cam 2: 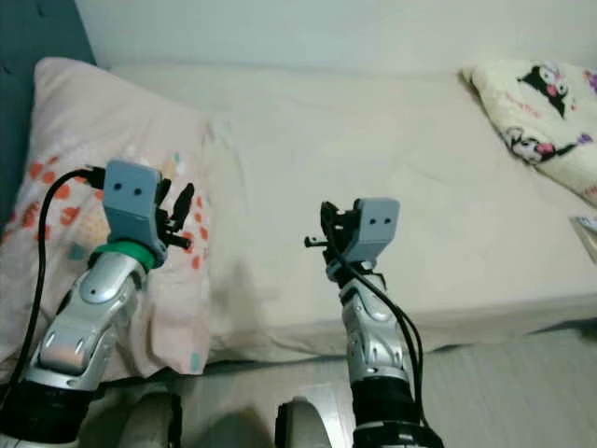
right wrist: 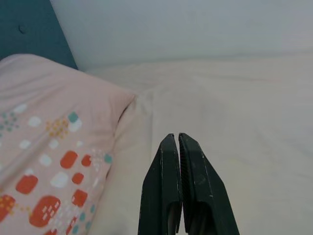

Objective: Clean up the room

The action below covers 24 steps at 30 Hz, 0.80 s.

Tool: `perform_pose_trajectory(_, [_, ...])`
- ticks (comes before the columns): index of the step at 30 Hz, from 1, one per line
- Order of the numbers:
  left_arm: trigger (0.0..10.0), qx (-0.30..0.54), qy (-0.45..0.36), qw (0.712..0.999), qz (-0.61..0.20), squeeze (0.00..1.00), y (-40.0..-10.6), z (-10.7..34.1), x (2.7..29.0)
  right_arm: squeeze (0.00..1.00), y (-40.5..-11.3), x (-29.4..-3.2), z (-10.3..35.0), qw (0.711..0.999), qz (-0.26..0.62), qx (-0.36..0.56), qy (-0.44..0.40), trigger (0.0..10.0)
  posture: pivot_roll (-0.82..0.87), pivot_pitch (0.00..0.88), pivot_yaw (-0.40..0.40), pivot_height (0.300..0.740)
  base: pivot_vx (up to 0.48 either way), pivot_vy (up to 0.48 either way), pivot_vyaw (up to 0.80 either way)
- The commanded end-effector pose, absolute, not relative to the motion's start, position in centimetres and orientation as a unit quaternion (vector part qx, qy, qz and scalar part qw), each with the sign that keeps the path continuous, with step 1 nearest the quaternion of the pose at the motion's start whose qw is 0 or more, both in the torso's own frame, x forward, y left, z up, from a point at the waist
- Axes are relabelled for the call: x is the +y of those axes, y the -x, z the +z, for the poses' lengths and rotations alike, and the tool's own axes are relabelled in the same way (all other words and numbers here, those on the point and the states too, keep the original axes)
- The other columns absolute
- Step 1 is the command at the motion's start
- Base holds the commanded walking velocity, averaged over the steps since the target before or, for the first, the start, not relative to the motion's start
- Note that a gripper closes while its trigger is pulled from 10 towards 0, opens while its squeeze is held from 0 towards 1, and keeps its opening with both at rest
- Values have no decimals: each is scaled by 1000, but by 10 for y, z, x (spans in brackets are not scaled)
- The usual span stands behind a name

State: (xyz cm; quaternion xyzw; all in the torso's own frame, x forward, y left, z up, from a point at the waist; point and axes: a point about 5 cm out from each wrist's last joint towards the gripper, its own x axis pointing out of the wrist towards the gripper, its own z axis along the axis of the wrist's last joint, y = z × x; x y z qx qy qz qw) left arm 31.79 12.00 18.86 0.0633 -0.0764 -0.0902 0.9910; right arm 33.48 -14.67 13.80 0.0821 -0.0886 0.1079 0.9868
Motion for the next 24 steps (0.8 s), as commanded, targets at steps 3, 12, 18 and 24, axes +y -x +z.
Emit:
perform_pose_trajectory(3, [10000, -57, -65, 990, -111, 0, -317, 177, 113, 0, -333, -151, 130, 989, 96, -77, -76, 10000, 107, 54, -45, 707, 0, 0, 0])
perform_pose_trajectory(12, [10000, -44, -85, 986, -135, 0, -311, 162, 110, 0, -333, -141, 123, 991, 105, -65, -45, 10000, 96, 57, -38, 731, 0, 0, 0])
perform_pose_trajectory(18, [10000, -46, -104, 984, -137, 0, -307, 153, 112, 0, -332, -135, 121, 991, 109, -65, -36, 10000, 93, 56, -36, 731, 0, 0, 0])
perform_pose_trajectory(24, [10000, -34, -125, 983, -130, 0, -300, 132, 114, 0, -331, -126, 117, 990, 118, -63, -41, 10000, 88, 56, -35, 731, 0, -117, 0])
